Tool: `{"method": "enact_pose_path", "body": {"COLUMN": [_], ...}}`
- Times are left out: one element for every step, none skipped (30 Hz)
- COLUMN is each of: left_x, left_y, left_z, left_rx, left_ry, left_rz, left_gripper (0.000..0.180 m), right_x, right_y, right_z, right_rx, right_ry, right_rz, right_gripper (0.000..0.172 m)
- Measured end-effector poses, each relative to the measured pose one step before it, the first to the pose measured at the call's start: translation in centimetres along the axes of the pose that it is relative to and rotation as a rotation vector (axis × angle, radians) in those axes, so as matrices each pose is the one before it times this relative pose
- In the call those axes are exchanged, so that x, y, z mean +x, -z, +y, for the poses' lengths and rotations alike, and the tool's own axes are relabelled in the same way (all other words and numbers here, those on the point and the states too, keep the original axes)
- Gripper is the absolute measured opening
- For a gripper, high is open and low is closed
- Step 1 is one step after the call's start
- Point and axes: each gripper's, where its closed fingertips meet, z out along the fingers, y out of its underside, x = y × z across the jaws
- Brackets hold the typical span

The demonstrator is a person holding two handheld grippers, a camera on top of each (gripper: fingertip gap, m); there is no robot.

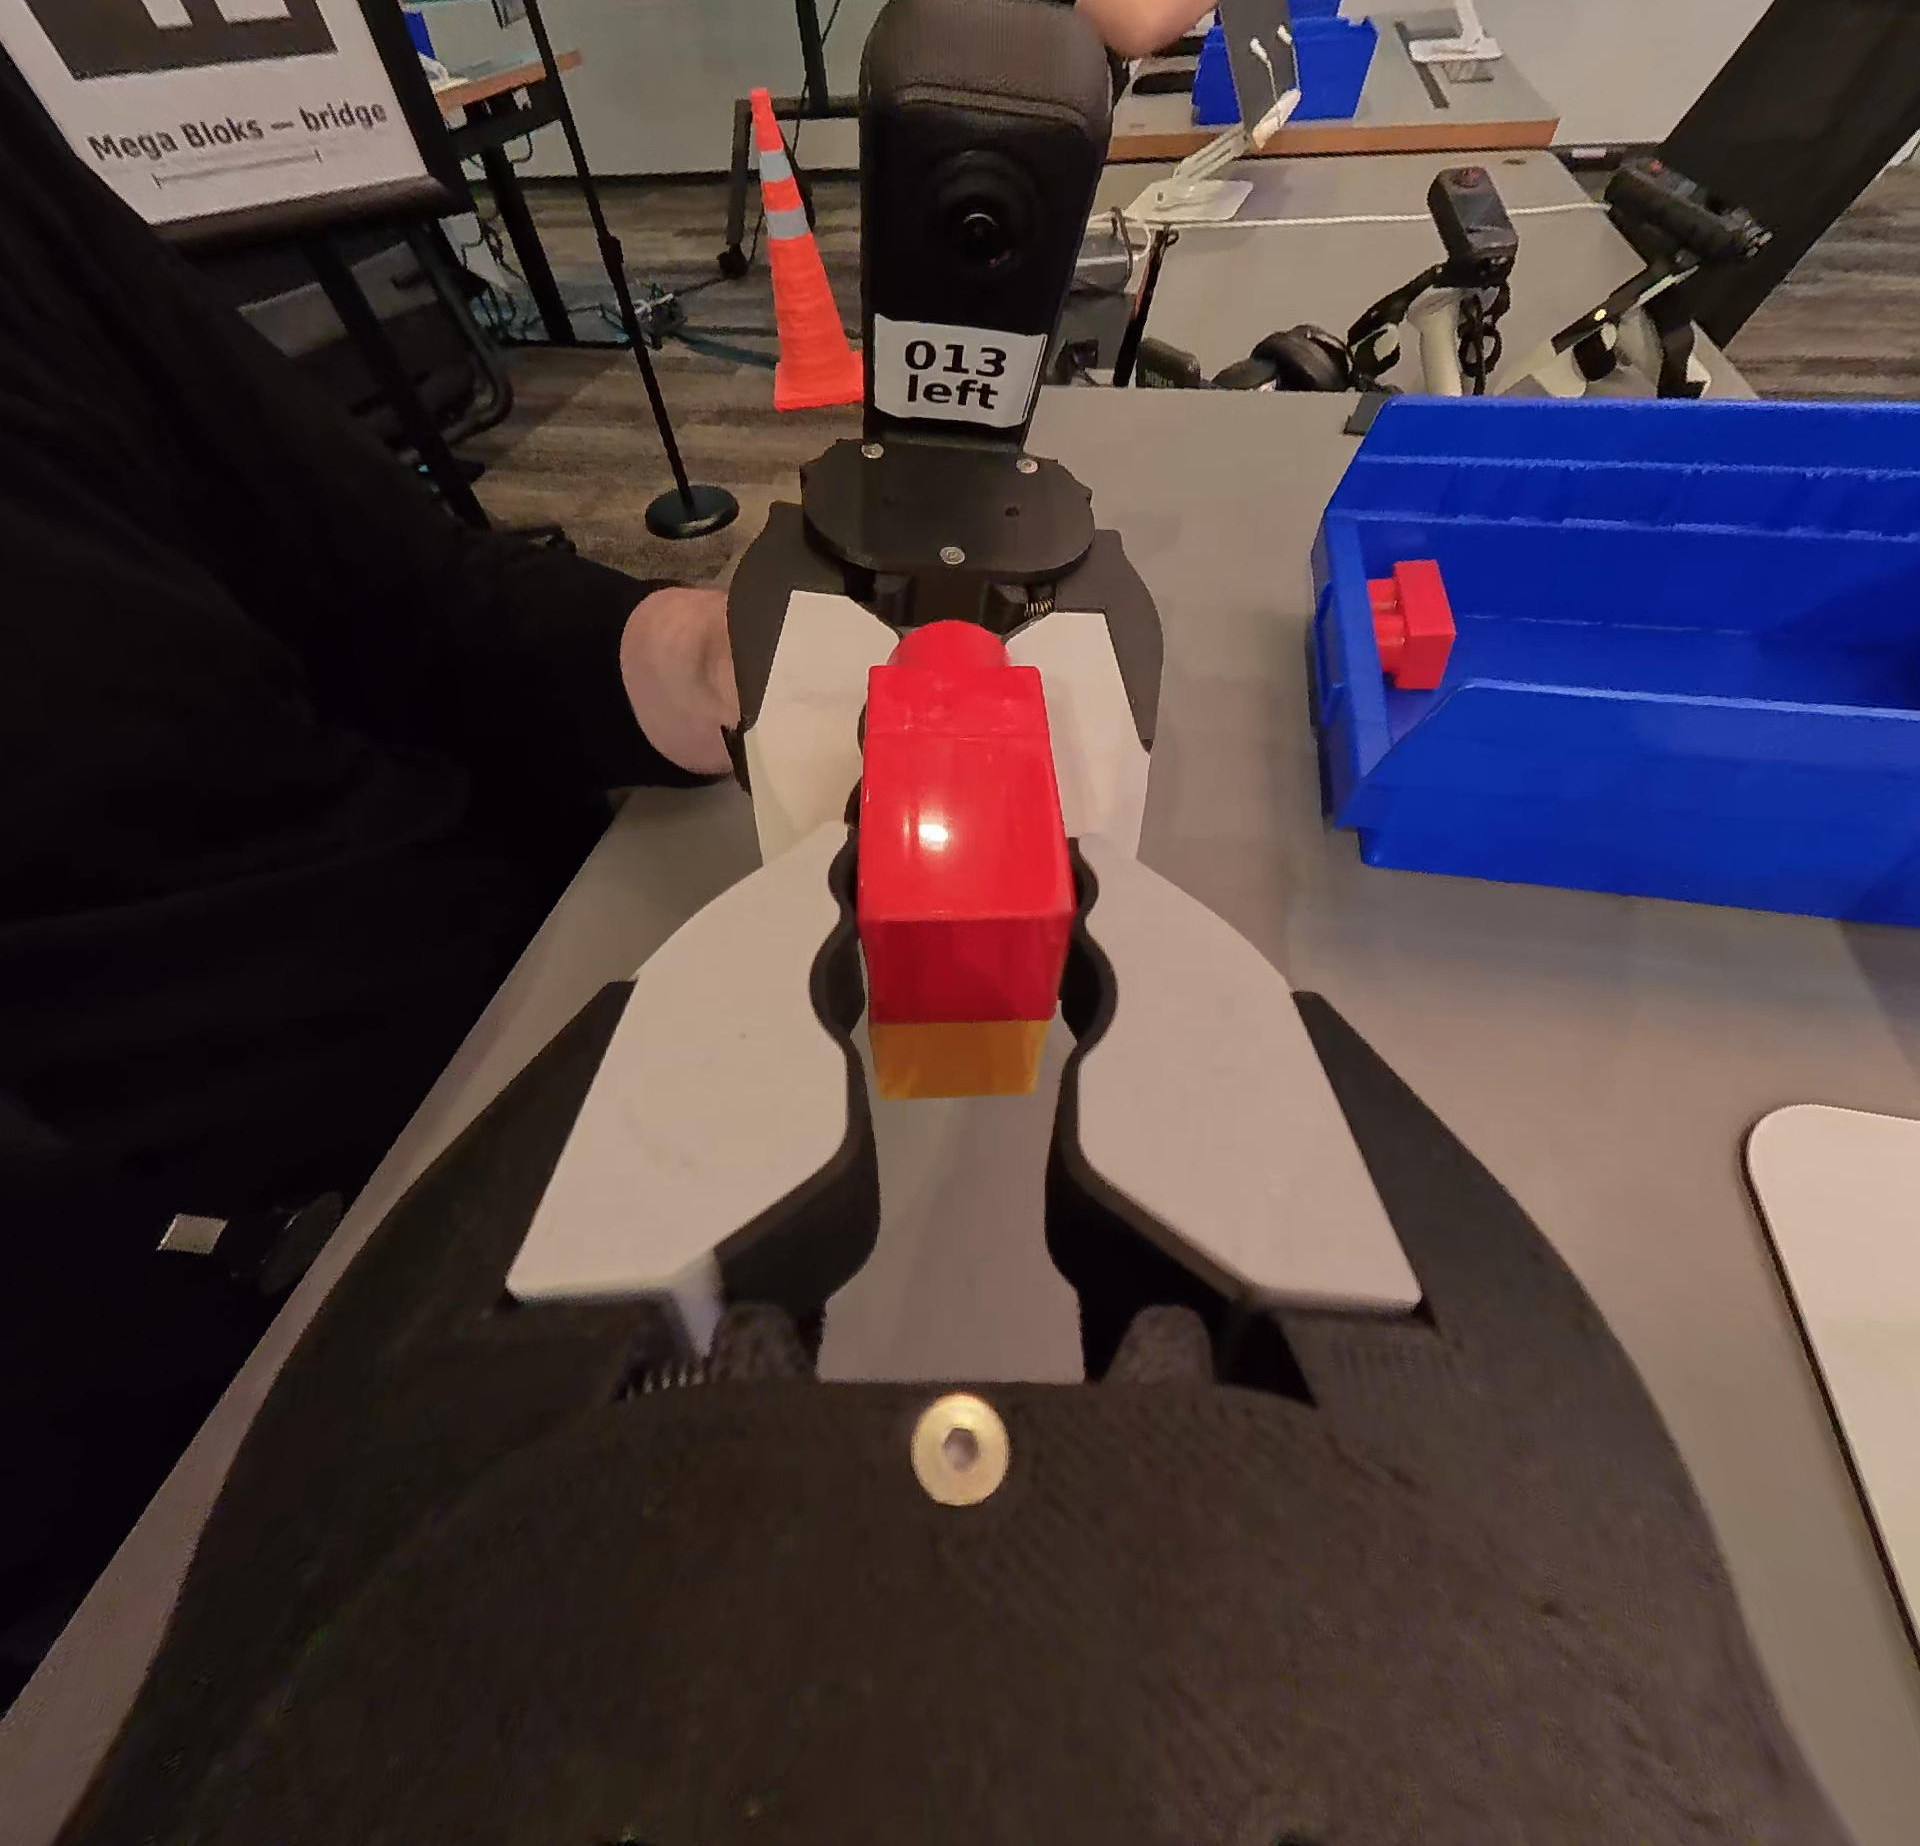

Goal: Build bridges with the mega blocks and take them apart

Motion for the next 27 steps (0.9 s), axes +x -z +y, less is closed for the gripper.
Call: {"method": "enact_pose_path", "body": {"left_x": [-0.059,-0.003,0.058,0.043,0.014,0.016,0.000,-0.021,-0.029,-0.025,-0.057,-0.096,-0.117,-0.079,0.057,0.190,0.179,0.035,0.048,0.098,0.031,0.010,-0.024,0.033,0.038,0.018,0.033], "left_y": [0.040,0.043,0.033,0.053,0.080,0.135,0.171,0.175,0.147,0.150,0.124,0.064,-0.005,-0.098,-0.171,-0.204,-0.214,-0.146,-0.104,-0.038,0.038,0.085,0.028,0.019,0.030,0.026,-0.003], "left_z": [-0.185,-0.186,-0.177,-0.195,-0.239,-0.319,-0.314,-0.258,-0.233,-0.282,-0.271,-0.181,-0.085,-0.009,0.028,0.013,-0.038,-0.087,-0.111,-0.152,-0.225,-0.276,-0.086,0.024,0.017,0.039,-0.004], "left_rx": [0.0100,0.0113,0.0119,0.0133,0.0170,0.0228,0.0235,0.0198,0.0187,0.0223,0.0211,0.0157,0.0112,0.0080,0.0091,0.0117,0.0153,0.0190,0.0186,0.0184,0.0216,0.0238,0.0086,0.0005,-0.0001,-0.0026,-0.0010], "left_ry": [0.0031,0.0022,-0.0003,-0.0002,0.0025,0.0055,0.0085,0.0085,0.0071,0.0092,0.0121,0.0109,0.0062,0.0063,0.0114,0.0151,0.0144,0.0108,0.0099,0.0114,0.0114,0.0078,0.0015,-0.0046,-0.0055,-0.0076,-0.0064], "left_rz": [-0.0020,0.0008,0.0031,0.0022,0.0023,0.0042,0.0059,0.0050,0.0025,0.0036,0.0024,-0.0006,-0.0040,-0.0026,0.0061,0.0155,0.0130,0.0043,0.0064,0.0117,0.0084,0.0048,-0.0011,-0.0005,-0.0015,-0.0031,-0.0018], "left_gripper": [0.042,0.042,0.042,0.042,0.042,0.042,0.043,0.044,0.046,0.049,0.052,0.055,0.058,0.060,0.063,0.063,0.062,0.060,0.056,0.051,0.046,0.045,0.044,0.044,0.044,0.043,0.043], "right_x": [0.042,0.014,-0.006,-0.020,0.014,0.048,0.082,0.097,0.154,0.213,0.194,0.098,0.016,0.018,0.025,-0.004,-0.042,-0.054,-0.053,-0.095,-0.136,-0.056,0.013,-0.013,-0.029,-0.019,-0.033], "right_y": [0.021,0.016,0.037,0.052,0.073,0.112,0.143,0.126,0.117,0.122,0.153,0.136,0.112,0.093,0.054,0.006,-0.039,-0.084,-0.097,-0.119,-0.096,-0.057,-0.037,-0.014,-0.015,-0.009,-0.006], "right_z": [-0.138,-0.143,-0.144,-0.138,-0.171,-0.285,-0.316,-0.211,-0.099,-0.076,-0.235,-0.305,-0.311,-0.306,-0.246,-0.128,-0.040,0.012,0.059,0.073,-0.019,-0.065,-0.004,0.016,0.051,0.040,-0.003], "right_rx": [0.0106,0.0109,0.0113,0.0109,0.0131,0.0202,0.0230,0.0139,0.0057,0.0046,0.0171,0.0228,0.0241,0.0268,0.0234,0.0160,0.0120,0.0092,0.0066,0.0058,0.0121,0.0137,0.0076,0.0038,0.0000,-0.0007,0.0031], "right_ry": [-0.0004,0.0007,-0.0012,-0.0037,-0.0059,-0.0053,-0.0061,-0.0048,-0.0020,-0.0001,-0.0001,-0.0072,-0.0088,-0.0042,-0.0045,-0.0086,-0.0079,-0.0021,-0.0016,-0.0048,-0.0024,0.0006,-0.0007,-0.0033,-0.0042,-0.0038,0.0027], "right_rz": [0.0037,0.0024,-0.0010,-0.0021,-0.0010,0.0015,0.0034,0.0030,0.0075,0.0109,0.0117,0.0034,-0.0015,0.0013,0.0021,-0.0018,-0.0035,-0.0020,-0.0002,-0.0043,-0.0044,0.0022,0.0036,-0.0021,-0.0052,-0.0044,-0.0004], "right_gripper": [0.036,0.036,0.036,0.036,0.036,0.036,0.036,0.036,0.036,0.036,0.036,0.036,0.036,0.036,0.036,0.036,0.036,0.036,0.036,0.036,0.036,0.036,0.036,0.036,0.036,0.036,0.036]}}
